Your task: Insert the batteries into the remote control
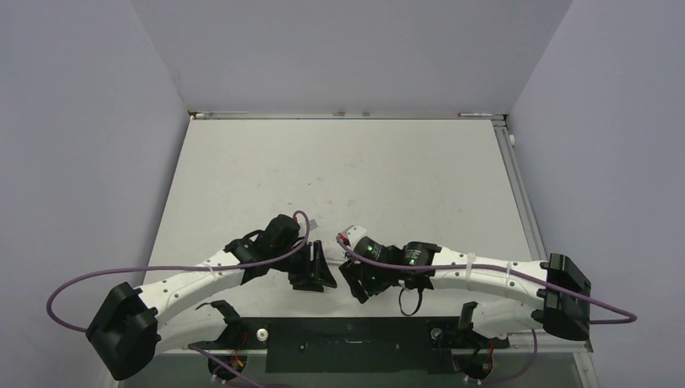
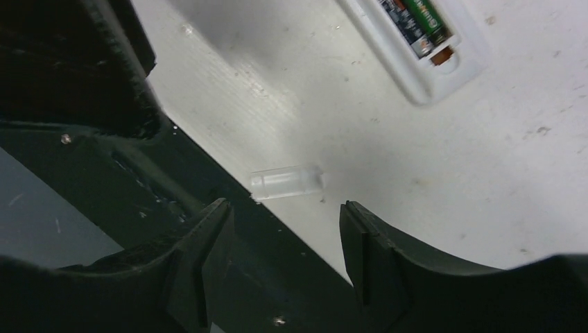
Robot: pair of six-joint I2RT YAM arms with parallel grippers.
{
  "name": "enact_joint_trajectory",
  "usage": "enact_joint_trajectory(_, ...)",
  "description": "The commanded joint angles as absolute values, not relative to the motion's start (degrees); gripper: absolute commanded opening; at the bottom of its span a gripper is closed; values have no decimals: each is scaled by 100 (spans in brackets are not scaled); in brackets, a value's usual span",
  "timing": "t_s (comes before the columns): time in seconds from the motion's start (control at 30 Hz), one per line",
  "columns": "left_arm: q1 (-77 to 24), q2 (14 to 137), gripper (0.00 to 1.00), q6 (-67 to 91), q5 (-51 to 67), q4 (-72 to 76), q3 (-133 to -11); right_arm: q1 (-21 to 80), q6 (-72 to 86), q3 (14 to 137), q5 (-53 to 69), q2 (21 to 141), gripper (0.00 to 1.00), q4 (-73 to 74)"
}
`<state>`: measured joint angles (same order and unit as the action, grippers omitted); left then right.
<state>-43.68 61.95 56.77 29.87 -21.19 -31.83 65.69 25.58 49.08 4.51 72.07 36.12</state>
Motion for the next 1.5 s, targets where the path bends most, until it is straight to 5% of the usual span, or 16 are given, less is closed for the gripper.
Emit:
enact_joint_trajectory(0.0,-4484,6137,49,5459,2414,-2420,-3222,7509,4490,4909,-1179,7284,57,3775)
enact_joint_trajectory(0.33,-4491,5492,51,5197,2031,-3032,-3265,7899,5451,4389,-2159,7874,53,3552)
enact_joint_trajectory(1.2,-4491,5543,51,5220,2156,-2826,-3155,7137,4135,3954,-497,8073,30,2580)
enact_joint_trajectory(1.4,-4491,5555,51,5246,2154,-2795,-3140,7170,4170,3866,-451,8081,21,2569)
enact_joint_trajectory(1.47,-4491,5546,51,5260,2158,-2793,-3122,7180,4174,3866,-457,8098,10,2590)
